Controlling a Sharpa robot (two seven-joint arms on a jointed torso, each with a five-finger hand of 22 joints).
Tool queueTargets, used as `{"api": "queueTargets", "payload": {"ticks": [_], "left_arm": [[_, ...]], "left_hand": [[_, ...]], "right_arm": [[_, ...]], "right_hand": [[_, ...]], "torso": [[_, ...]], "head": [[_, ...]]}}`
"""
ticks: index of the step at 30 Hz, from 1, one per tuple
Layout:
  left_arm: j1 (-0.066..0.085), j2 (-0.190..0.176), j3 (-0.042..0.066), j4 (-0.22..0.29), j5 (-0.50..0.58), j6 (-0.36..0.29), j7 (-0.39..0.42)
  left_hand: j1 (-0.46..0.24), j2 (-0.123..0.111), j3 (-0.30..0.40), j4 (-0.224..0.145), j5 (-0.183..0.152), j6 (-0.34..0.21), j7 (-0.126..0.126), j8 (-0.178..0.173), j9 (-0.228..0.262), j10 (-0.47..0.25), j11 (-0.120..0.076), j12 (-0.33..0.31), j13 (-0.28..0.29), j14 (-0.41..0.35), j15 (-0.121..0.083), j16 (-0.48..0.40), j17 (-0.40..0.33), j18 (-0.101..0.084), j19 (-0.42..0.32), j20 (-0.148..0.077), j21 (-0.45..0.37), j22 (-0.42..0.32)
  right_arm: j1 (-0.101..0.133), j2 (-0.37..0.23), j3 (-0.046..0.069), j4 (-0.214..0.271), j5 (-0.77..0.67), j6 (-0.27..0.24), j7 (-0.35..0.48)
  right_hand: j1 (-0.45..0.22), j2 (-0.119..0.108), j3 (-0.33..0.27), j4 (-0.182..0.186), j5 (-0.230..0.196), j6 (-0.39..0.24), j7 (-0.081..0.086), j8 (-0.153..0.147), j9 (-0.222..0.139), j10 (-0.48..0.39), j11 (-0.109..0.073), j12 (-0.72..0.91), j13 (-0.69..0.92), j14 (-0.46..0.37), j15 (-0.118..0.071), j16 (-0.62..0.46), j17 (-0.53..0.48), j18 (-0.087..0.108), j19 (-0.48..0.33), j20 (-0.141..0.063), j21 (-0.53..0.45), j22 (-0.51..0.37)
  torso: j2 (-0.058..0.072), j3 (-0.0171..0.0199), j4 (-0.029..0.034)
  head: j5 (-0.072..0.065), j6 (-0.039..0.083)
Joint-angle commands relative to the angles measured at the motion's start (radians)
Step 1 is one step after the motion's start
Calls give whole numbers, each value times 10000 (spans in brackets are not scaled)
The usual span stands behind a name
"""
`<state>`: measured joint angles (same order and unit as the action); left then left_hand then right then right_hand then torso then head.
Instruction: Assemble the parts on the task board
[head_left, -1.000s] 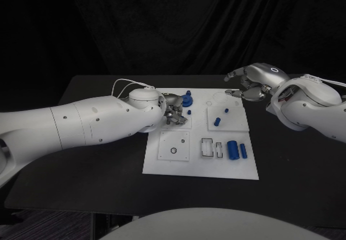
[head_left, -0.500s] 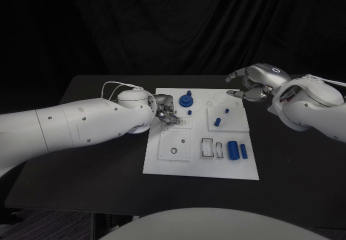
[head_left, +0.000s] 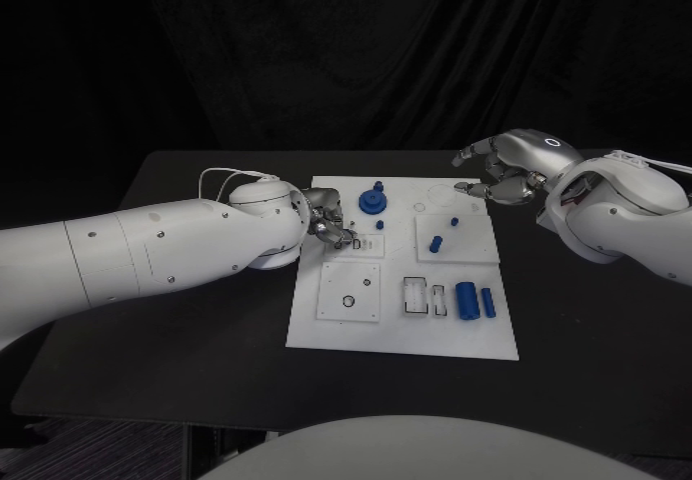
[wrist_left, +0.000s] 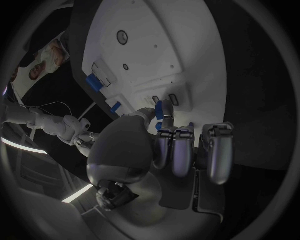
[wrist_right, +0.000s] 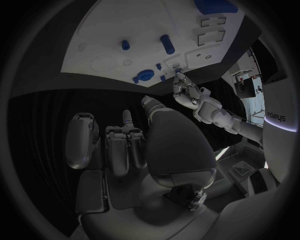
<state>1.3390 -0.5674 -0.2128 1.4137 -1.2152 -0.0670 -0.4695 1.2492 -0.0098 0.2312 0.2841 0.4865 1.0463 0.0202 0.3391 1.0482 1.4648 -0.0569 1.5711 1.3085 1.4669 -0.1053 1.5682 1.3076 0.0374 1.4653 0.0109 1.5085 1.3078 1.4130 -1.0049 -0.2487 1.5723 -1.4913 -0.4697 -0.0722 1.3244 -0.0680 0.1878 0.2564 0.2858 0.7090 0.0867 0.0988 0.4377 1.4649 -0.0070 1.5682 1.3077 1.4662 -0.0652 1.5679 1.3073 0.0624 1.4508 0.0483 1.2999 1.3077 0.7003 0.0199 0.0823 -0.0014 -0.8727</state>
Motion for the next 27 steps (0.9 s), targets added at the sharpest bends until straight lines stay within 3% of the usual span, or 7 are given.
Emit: {"api": "queueTargets", "payload": {"ticks": [1,15,27], "left_arm": [[-21,-20,8,56,477,-562,-129],[-41,15,8,56,1177,-799,-126],[-223,110,8,12,1206,-709,-25]], "left_hand": [[-133,31,112,9,-55,217,-154,-57,-5,1060,-49,-3,2623,1039,-9,26,2632,-91,374,-32,-44,1675],[-232,-15,396,-79,-75,118,-115,-274,-47,1060,-20,-3,2623,1039,9,26,2632,-82,353,-23,-79,1647],[-284,-26,464,-87,-80,95,-93,-331,-55,1060,-2,-3,2623,1039,21,26,2632,-79,344,-15,-91,1636]], "right_arm": [[-28,-2,6,-8,-25,89,-228],[-30,31,6,-24,-25,140,-277],[-30,29,6,-11,-25,145,-297]], "right_hand": [[119,13,-10,-59,-8,85,14,-28,-17,1059,75,26,2631,1046,83,29,2635,-38,-10,63,-59,1859],[162,31,14,-96,-8,91,15,-45,-42,1059,74,26,2631,1046,82,29,2635,-33,-21,64,-83,1852],[177,37,21,-108,-8,93,15,-50,-49,1059,73,26,2631,1046,82,29,2635,-34,-20,64,-80,1853]], "torso": [[10,2,-11],[6,13,-8],[6,14,-16]], "head": [[-1,1],[43,1],[61,1]]}}
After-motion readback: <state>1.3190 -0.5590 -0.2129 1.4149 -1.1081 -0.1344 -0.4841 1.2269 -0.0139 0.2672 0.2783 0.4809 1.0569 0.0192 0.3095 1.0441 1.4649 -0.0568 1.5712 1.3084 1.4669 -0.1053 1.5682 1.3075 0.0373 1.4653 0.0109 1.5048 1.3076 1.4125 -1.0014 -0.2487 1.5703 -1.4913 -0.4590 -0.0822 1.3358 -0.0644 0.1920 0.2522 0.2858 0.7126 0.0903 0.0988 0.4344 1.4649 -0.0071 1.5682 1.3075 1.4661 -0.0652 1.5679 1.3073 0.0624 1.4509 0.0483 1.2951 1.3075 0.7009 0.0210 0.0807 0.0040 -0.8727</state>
